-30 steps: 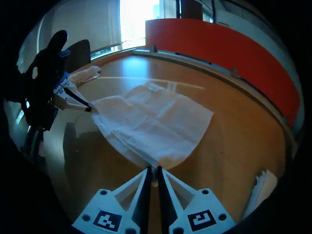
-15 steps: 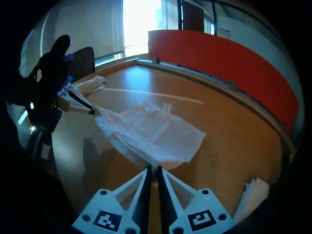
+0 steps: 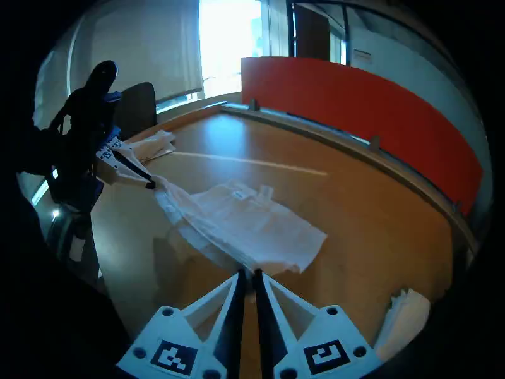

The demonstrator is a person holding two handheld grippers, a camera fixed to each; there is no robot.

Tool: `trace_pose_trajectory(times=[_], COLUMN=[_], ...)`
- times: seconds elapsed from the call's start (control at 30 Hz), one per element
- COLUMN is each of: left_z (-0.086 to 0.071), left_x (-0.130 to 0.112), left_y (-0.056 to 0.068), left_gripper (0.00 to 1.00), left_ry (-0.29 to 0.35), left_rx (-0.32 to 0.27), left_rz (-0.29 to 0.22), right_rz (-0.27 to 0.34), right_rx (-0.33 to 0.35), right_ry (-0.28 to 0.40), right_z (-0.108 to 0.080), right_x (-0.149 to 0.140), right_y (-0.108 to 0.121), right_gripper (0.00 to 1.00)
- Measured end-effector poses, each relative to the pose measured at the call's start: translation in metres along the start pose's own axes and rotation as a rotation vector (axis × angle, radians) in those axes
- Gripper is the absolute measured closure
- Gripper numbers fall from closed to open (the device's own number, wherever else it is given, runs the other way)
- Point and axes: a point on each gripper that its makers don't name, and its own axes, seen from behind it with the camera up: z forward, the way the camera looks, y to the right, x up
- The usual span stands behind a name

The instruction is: Fold towel

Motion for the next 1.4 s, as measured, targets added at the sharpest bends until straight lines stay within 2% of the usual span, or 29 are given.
trace_pose_trajectory(times=[0.4,0.8,1.1,1.4], left_z=[-0.013,-0.021,-0.014,0.008], left_x=[0.006,0.006,0.005,0.01], left_y=[0.007,0.012,0.01,0.0], left_gripper=[0.92,0.92,0.92,0.92], left_ry=[0.007,0.003,-0.001,0.002], left_rx=[-0.013,-0.026,-0.02,-0.003], left_rz=[-0.022,-0.024,-0.033,-0.058], right_rz=[0.003,0.0,-0.005,-0.013], right_rx=[0.005,0.013,0.012,0.003], right_ry=[0.012,-0.001,-0.015,-0.032], right_z=[-0.017,-0.024,-0.02,-0.001], right_x=[0.012,0.009,0.004,0.0], right_y=[-0.004,-0.008,-0.005,0.008], right_gripper=[0.89,0.89,0.89,0.89])
